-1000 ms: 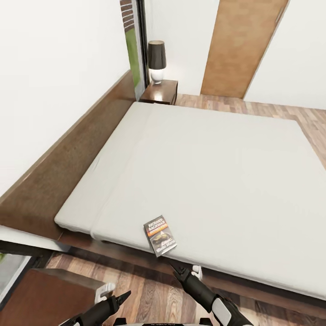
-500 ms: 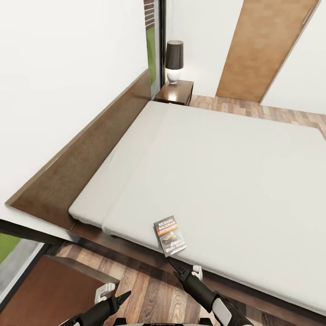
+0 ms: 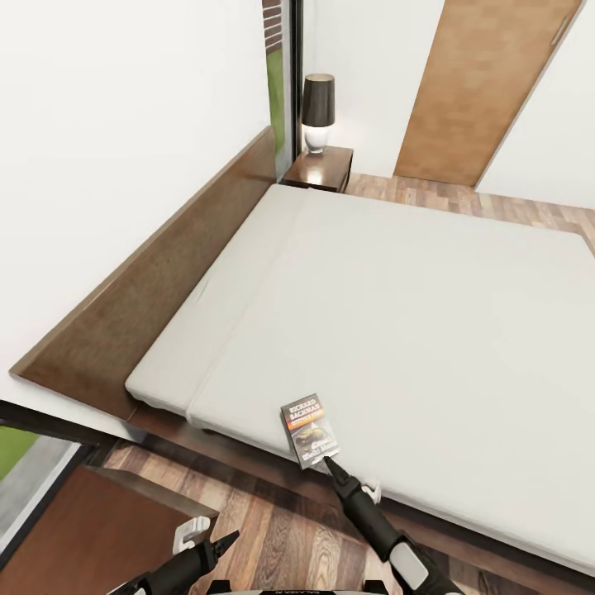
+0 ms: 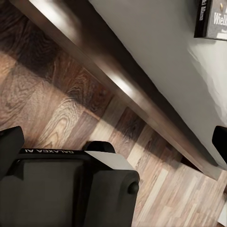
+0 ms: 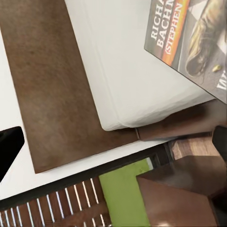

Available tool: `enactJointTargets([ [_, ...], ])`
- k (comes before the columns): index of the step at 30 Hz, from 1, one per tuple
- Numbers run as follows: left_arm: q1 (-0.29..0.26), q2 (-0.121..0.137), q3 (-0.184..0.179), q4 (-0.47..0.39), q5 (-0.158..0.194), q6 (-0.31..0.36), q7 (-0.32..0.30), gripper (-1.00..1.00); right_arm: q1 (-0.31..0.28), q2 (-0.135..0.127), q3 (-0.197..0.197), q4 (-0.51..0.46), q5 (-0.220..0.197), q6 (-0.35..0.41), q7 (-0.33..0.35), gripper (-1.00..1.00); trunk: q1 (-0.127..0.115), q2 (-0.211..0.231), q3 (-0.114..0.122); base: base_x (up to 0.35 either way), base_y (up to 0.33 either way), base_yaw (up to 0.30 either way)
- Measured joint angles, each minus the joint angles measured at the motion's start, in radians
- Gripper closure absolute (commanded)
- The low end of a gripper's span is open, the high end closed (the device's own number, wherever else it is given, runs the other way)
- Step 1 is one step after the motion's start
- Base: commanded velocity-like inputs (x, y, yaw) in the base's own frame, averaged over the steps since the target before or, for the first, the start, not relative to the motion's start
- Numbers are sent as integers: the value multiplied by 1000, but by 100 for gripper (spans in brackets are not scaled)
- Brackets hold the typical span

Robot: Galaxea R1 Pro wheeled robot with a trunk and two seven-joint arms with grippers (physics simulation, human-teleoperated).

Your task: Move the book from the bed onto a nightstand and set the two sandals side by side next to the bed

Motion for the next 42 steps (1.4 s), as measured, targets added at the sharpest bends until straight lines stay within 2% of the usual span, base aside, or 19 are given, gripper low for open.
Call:
enactJointTargets([
  [2, 0, 0, 0, 0, 0, 0, 1, -100, 0, 0, 0, 0, -33, -5, 0, -100, 0, 0, 0, 0, 0, 0],
  [4, 0, 0, 0, 0, 0, 0, 1, -100, 0, -1, 1, 1, -47, -6, 0, -100, 0, 0, 0, 0, 0, 0],
  [14, 0, -2, 0, 0, 0, 1, 1, -100, 0, 1, 7, 1, -56, 5, 4, -100, 0, 0, 0, 0, 0, 0],
  [16, 0, -3, 0, 0, 0, 1, 1, -100, 0, 1, 7, 0, -55, 5, 38, -100, 0, 0, 0, 0, 0, 0],
  [19, 0, -3, 0, 0, 0, 1, 1, -100, 0, 1, 6, 1, -54, 5, 127, -100, 0, 0, 0, 0, 0, 0],
  [21, 0, -3, 0, 0, 0, 1, 2, -100, 0, 1, 6, 1, -53, 4, 154, -100, 0, 0, 0, 0, 0, 0],
  [32, 0, -3, -1, 0, 0, 1, 2, -100, 0, 1, 6, 7, -52, 5, 170, -100, 0, 0, 0, 0, 0, 0],
  [42, 0, -3, -1, 0, 0, 1, 2, -100, 0, 1, 6, 10, -52, 4, 169, -100, 38, -70, -31, 0, 0, 0],
])
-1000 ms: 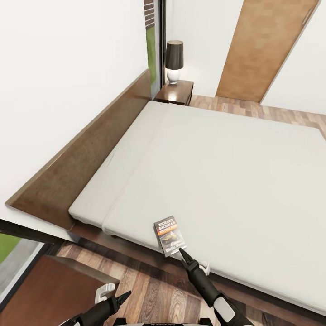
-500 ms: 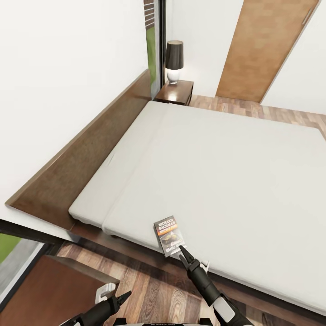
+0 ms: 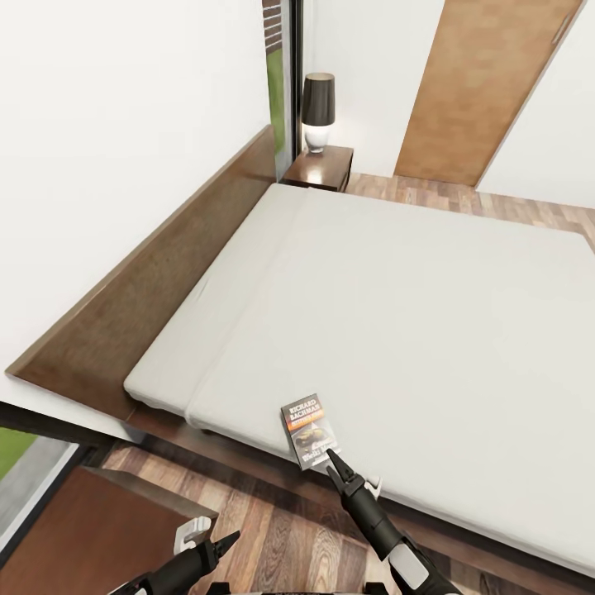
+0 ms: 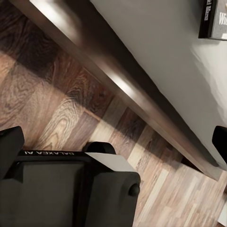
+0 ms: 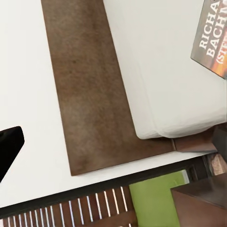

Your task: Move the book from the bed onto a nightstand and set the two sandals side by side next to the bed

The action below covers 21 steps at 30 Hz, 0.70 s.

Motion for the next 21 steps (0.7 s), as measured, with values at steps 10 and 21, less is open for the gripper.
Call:
enactJointTargets([
  [10, 0, 0, -1, -2, -1, 1, -4, -100, 0, 1, 1, 18, 0, -1, -1, -100, 38, -70, -31, 0, 0, 0],
  [21, 0, -76, -40, -127, -18, 105, -14, -100, 0, 0, 1, 20, 0, -2, -2, -100, 81, -147, -66, 0, 0, 0],
])
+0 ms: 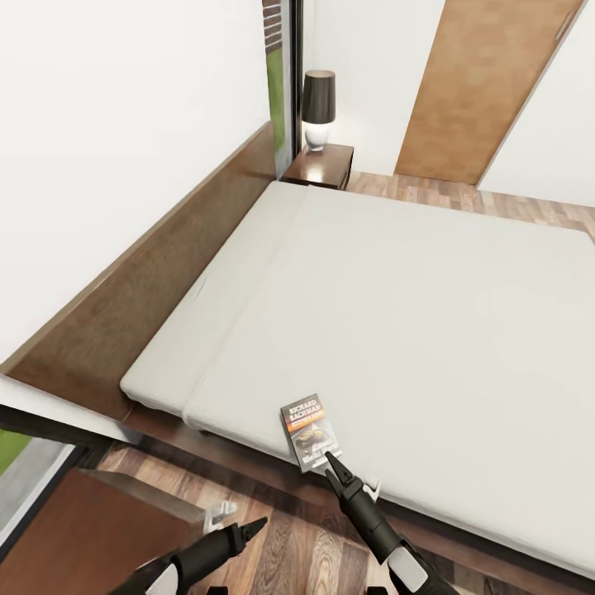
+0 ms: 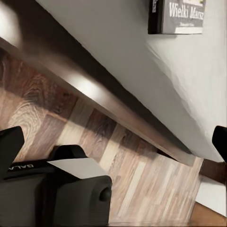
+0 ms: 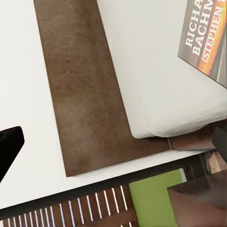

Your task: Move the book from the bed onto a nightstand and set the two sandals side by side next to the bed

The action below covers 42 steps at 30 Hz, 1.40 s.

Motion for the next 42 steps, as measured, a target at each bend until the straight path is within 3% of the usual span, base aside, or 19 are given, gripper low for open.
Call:
enactJointTargets([
  [3, 0, -5, -65, -12, -6, 10, -9, -100, 0, 0, 0, 0, 0, 0, 0, -100, 12, -21, -9, 0, 0, 0],
  [7, 0, -3, -87, -15, -6, 12, -18, -100, 0, 0, 0, 0, 0, 0, 0, -100, 27, -49, -22, 0, 0, 0],
  [15, 0, 27, -90, -10, 0, 10, -24, -100, 0, 0, -1, 0, 0, -1, 0, -100, 58, -105, -47, 0, 0, 0],
  [42, 0, 28, -91, -9, 2, 10, -21, -100, 0, 0, -1, 0, 0, -2, 0, -100, 161, -294, -132, 0, 0, 0],
])
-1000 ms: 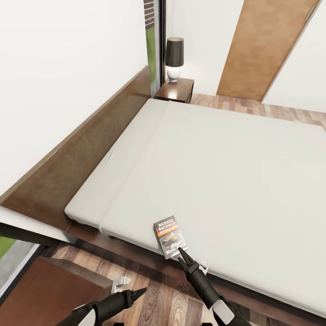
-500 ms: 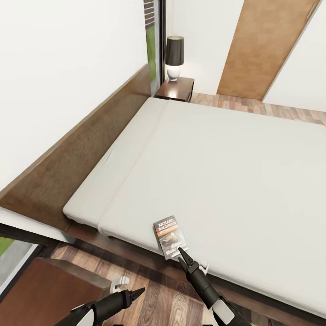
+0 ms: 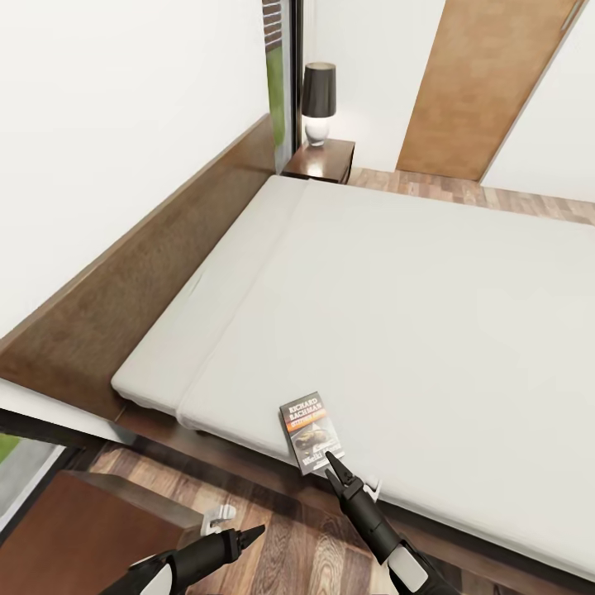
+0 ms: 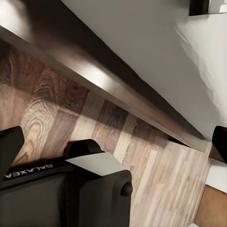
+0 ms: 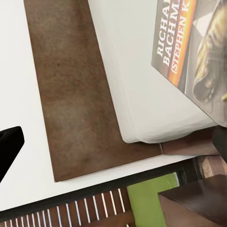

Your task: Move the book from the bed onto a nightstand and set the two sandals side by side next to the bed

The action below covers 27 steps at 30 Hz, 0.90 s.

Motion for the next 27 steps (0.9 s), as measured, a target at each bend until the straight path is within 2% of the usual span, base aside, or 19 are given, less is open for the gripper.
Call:
enactJointTargets([
  [27, 0, 0, 0, 1, 0, 2, 0, -100, 0, 0, 0, 0, 0, 0, 0, -100, 4, -7, -3, -26, 24, 0],
])
